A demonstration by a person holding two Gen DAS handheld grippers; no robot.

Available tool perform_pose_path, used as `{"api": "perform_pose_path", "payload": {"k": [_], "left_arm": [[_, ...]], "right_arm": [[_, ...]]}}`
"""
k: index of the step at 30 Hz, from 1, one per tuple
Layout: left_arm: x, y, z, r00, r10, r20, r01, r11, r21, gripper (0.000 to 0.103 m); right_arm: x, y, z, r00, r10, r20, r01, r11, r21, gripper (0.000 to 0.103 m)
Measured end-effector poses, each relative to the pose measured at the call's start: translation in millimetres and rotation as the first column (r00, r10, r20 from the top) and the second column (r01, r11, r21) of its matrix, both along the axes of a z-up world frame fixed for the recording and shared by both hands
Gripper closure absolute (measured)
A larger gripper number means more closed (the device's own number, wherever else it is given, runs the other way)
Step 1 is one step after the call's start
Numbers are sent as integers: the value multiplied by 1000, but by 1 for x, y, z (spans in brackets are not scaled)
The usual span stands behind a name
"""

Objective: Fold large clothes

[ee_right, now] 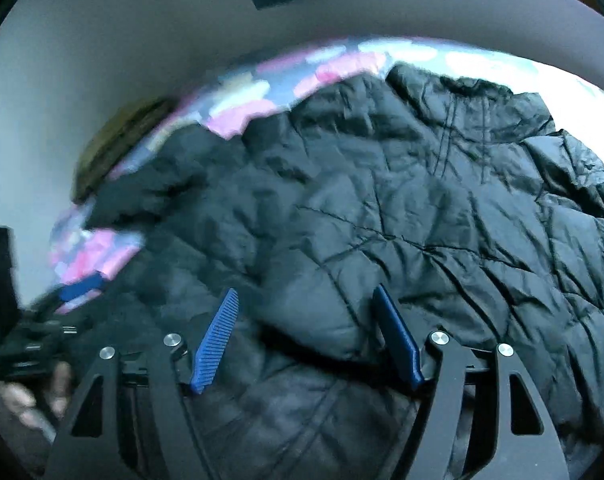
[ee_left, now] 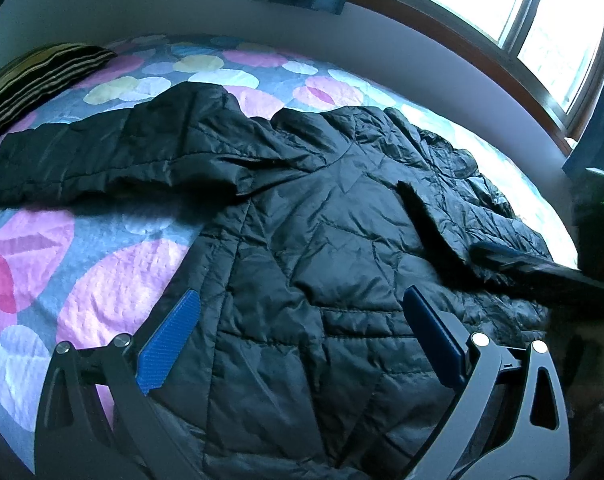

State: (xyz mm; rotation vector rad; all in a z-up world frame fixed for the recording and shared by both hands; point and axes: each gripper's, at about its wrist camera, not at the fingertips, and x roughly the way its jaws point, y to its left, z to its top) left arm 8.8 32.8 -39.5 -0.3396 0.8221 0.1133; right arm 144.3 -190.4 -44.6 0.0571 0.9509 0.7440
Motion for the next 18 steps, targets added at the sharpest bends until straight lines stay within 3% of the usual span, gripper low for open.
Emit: {"api": "perform_pose_path", "payload": {"k": [4,7,11,12,13,15,16,18], "left_arm": [[0,2,0,1000,-2,3,2,1000,-12,2],[0,2,1,1000,-7,7,7,1000,-18,2],[1,-1,2,1000,-17,14,18,1000,-16,2],[1,-1,2,1000,-18,14,19,1000,-17,2],[1,-2,1,1000,-20,12,21,1000,-18,2],[2,-3,0,1000,-24,7,24,1000,-16,2],[2,-4,-1,1000,-25,4,25,1000,-14,2],[3,-4,-3,1000,-25,-2,25,1000,-13,2]], "right_arm": [[1,-67,25,994,-104,14,102,990,99,33],[15,-141,29,959,-282,22,279,954,108,33],[39,-252,-1,807,-587,-68,591,801,97,35],[45,-272,-13,766,-634,-107,643,761,88,37],[49,-284,-23,746,-652,-137,665,742,85,39],[60,-298,-46,726,-654,-214,681,727,89,52],[60,-299,-52,729,-640,-241,675,731,102,56],[67,-294,-66,745,-601,-290,651,749,121,78]]}}
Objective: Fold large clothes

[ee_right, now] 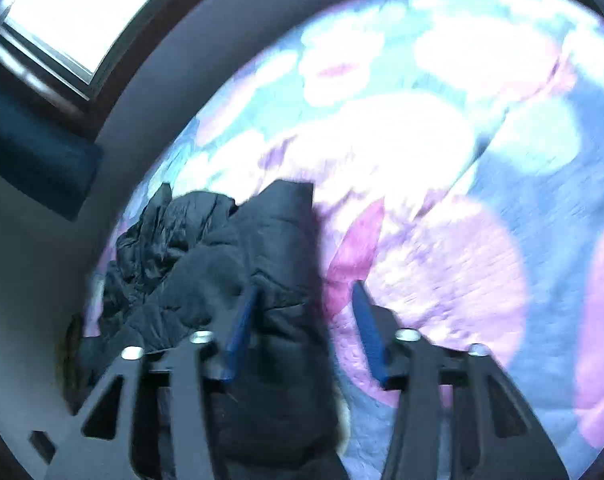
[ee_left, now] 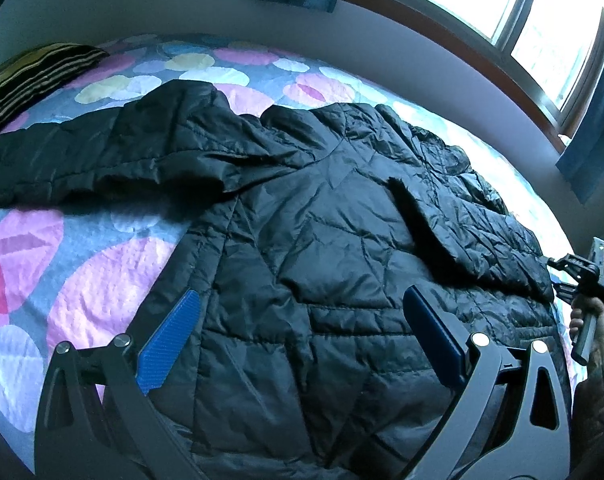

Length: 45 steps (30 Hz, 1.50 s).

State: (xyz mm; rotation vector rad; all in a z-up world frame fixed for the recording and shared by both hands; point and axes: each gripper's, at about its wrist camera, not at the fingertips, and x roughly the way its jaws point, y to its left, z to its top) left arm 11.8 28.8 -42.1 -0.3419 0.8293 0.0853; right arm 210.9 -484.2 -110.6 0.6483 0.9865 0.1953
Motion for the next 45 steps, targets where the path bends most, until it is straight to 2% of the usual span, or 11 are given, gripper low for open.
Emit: {"api": "perform_pose_path", "payload": {"k": [3,7,10,14,18,21,24,30,33,38,45], "left_arm": [[1,1,-2,1000,0,-5,0,1000,-1,2],[0,1,-2,1000,1,0,-1,1000,0,2],[0,2,-2,1000,5,5,-5,1000,-3,2],[1,4,-4,1000,7,2,-7,1000,-11,2],[0,4,-3,1000,3,-1,-3,1000,-12,2],[-3,6,2,1000,5,8,-5,1000,-13,2],[-7,10,5,1000,12,19,-12,1000,-11,2],[-12,21,7,999,36,21,-36,999,-28,2],[-14,25,8,999,45,23,-45,999,-27,2],[-17,36,7,998,67,18,-66,997,-32,2],[-26,69,2,992,127,-5,-127,990,-65,2]], "right_arm": [[3,1,-10,1000,2,-23,-2,1000,-5,78],[-4,-5,0,1000,17,-8,-17,1000,12,76],[-20,-11,8,1000,23,10,-23,1000,16,62],[-33,-1,1,998,60,-27,-61,997,-46,64],[-34,5,-2,998,61,-2,-61,993,-98,65],[-41,4,7,999,53,9,-52,994,-96,61],[-65,9,19,997,71,39,-67,992,-106,46],[-123,25,35,985,148,88,-136,983,-124,37],[-150,31,36,981,169,90,-156,978,-135,37],[-173,38,17,979,200,48,-193,974,-122,35],[-178,42,6,973,214,81,-205,973,-107,25]]}}
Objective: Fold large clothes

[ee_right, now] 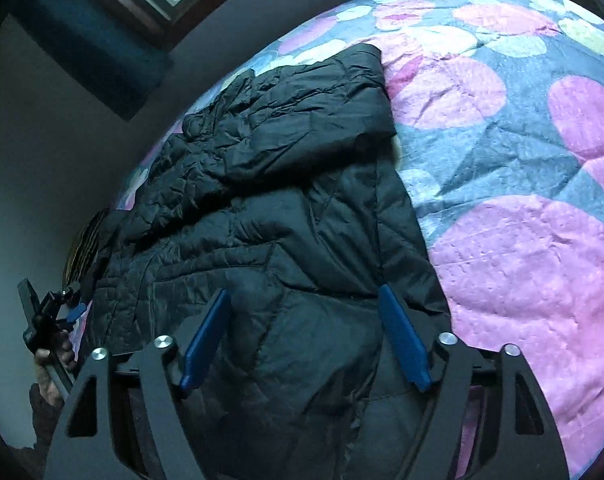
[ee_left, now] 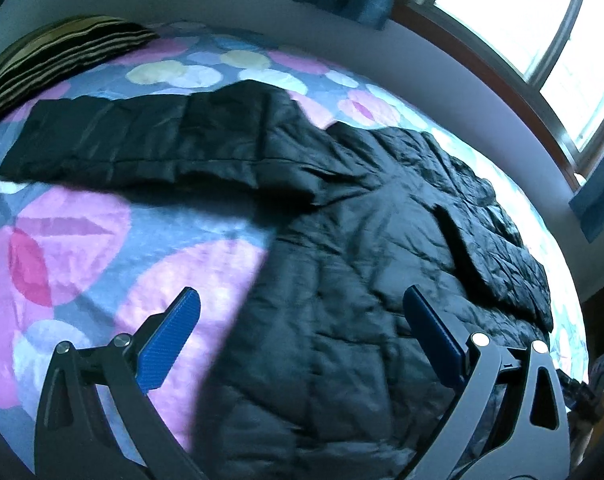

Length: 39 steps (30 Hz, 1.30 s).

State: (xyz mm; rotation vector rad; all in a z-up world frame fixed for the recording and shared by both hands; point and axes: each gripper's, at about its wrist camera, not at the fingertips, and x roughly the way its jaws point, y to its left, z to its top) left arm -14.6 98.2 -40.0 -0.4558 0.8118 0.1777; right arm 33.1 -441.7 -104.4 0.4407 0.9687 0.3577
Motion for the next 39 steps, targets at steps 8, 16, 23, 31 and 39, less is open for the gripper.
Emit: {"api": "perform_pose_path", "payload": {"k": [8,16,23,31,39], "left_arm": [[-25,80,0,985,171,12,-170,984,-56,2],[-59,176,-5,929,367,41,-363,928,-81,2],[-71,255,-30,908,416,48,-386,876,-288,2],[-40,299,-38,932,349,98,-287,875,-389,2],[-19,318,-43,949,296,109,-203,838,-507,19]], "right_arm": [[-2,9,-1,999,20,35,-18,999,-42,19],[-3,10,-3,999,17,51,-16,1000,-20,17],[-4,9,-3,998,16,61,-15,1000,-19,17],[-5,5,-4,997,9,71,-9,1000,-8,17],[-6,4,-4,997,2,75,-2,1000,5,17]]}}
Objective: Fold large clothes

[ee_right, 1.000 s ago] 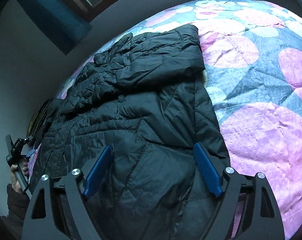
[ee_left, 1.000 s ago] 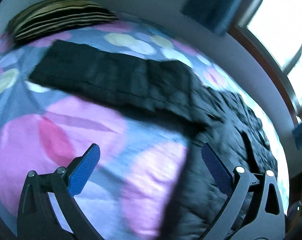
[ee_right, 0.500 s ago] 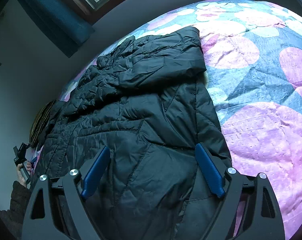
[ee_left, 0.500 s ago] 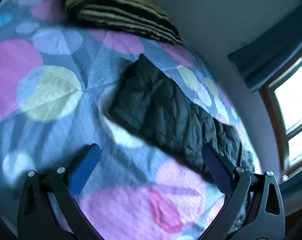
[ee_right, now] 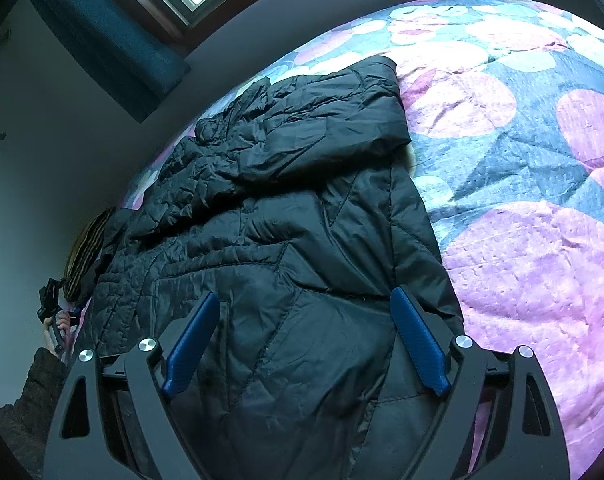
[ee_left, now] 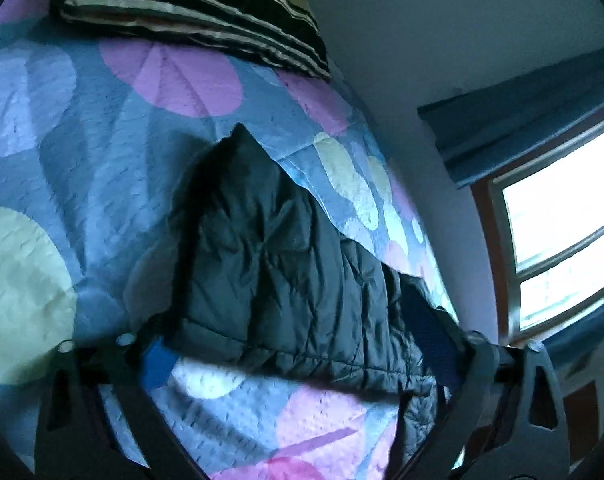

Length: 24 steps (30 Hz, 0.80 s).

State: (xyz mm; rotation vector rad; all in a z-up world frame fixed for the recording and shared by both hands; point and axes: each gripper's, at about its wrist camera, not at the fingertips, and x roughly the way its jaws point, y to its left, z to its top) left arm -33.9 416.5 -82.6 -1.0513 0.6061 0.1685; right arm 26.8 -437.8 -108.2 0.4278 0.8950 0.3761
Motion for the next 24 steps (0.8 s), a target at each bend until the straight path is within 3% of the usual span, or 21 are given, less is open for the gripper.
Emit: {"api": "perform_pose_path", "payload": {"k": [1,3,9,14,18,24], "left_arm": [[0,3,-3,1000,13,-14,-13,1000,-8,33],[0,4,-10,998,29,-50,-29,1000,-5,51],[-1,4,-15,994,53,-91,-53,999,4,91],[-12,-3,9,989,131,-62,-126,989,71,95],[-14,-26,49,987,149,-53,-137,974,181,95],[3,-88,132,997,68,37,-77,928,365,96]], "right_arm": [[1,-1,0,1000,3,-1,-3,1000,-1,17],[1,-1,0,1000,1,0,-1,1000,-2,17],[0,-1,1,1000,-1,1,1,1000,-6,17],[1,-1,1,1000,1,1,-1,1000,-12,17],[1,0,1,1000,-1,1,1,1000,-15,17],[1,0,1,1000,-1,1,1,1000,-19,17]]}}
